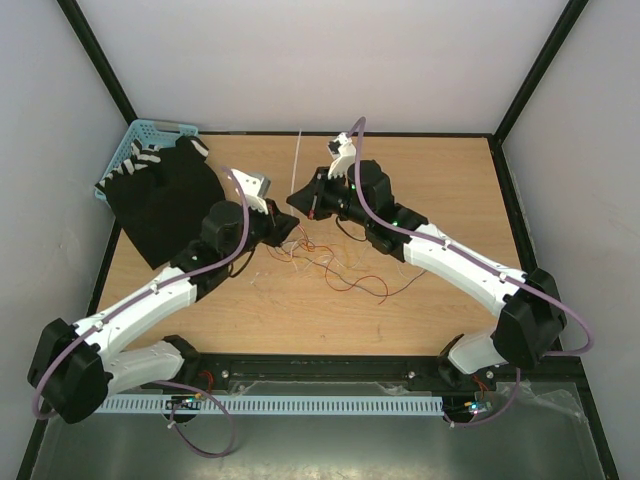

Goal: Zip-tie the wires
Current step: Adjust the ribbon, then place the cable at the center of the board.

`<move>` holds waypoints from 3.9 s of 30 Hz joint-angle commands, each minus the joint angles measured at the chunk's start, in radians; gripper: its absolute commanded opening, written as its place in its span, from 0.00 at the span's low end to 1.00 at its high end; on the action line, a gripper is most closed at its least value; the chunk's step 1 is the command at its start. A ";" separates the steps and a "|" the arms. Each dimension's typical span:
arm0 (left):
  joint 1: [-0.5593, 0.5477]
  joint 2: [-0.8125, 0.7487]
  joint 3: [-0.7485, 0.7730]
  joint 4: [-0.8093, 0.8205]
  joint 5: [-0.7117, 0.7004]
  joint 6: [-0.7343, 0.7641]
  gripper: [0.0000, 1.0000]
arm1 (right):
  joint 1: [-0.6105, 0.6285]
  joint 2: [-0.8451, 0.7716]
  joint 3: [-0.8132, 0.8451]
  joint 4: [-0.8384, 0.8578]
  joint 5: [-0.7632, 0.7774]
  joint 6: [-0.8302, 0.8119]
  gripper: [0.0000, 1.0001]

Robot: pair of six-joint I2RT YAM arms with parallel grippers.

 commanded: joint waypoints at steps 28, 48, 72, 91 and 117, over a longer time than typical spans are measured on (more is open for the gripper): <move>-0.020 -0.108 0.246 -0.396 -0.152 0.049 0.00 | -0.029 -0.399 -0.673 0.630 0.055 -0.467 0.99; -0.107 -0.163 0.271 -0.429 -0.186 0.045 0.00 | 0.216 0.225 -0.611 1.484 0.340 -0.725 0.99; -0.126 -0.285 0.296 -0.499 -0.181 0.037 0.00 | 0.215 0.454 -0.565 1.568 0.507 -0.631 0.99; -0.126 -0.349 0.282 -0.514 -0.179 0.026 0.00 | 0.215 0.507 -0.556 1.587 0.593 -0.616 0.99; -0.125 -0.376 0.286 -0.575 -0.214 0.039 0.00 | 0.043 0.374 -0.711 1.517 0.706 -0.530 0.99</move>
